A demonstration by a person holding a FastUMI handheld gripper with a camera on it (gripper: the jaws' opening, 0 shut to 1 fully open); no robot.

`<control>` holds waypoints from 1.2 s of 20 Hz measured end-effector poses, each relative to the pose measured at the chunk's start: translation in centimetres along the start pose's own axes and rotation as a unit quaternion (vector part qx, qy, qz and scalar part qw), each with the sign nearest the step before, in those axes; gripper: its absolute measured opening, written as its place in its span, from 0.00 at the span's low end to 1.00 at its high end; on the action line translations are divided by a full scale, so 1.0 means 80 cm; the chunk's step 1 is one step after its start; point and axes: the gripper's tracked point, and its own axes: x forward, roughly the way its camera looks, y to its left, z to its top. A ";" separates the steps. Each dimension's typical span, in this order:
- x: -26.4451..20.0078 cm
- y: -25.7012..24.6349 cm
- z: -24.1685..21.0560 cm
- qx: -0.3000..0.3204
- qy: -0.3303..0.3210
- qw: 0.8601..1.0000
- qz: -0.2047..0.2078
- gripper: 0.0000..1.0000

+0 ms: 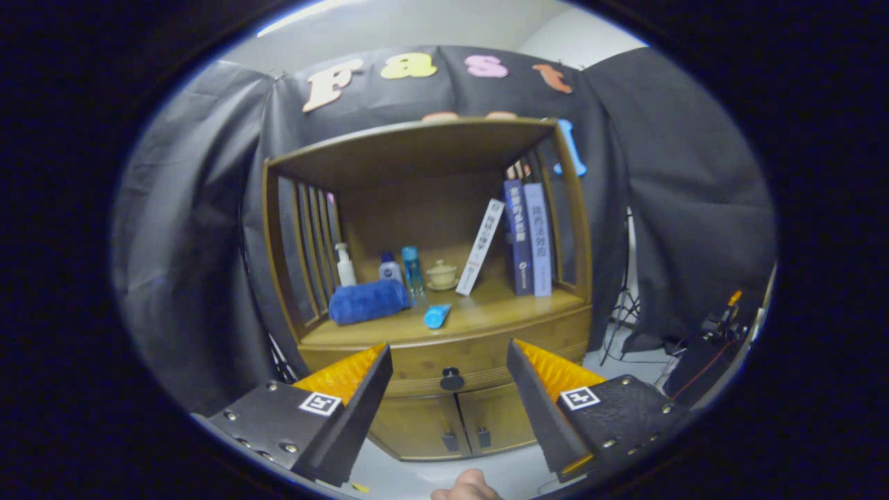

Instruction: Pull open the drawer, take out the items inside it, and place them on the countertop above the cabinet.

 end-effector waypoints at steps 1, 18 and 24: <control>-0.019 0.001 0.009 0.001 -0.004 1.000 -0.006 0.99; -0.208 0.046 0.127 -0.087 -0.110 0.990 0.015 0.99; -0.212 0.013 0.098 -0.080 -0.106 0.991 -0.005 0.98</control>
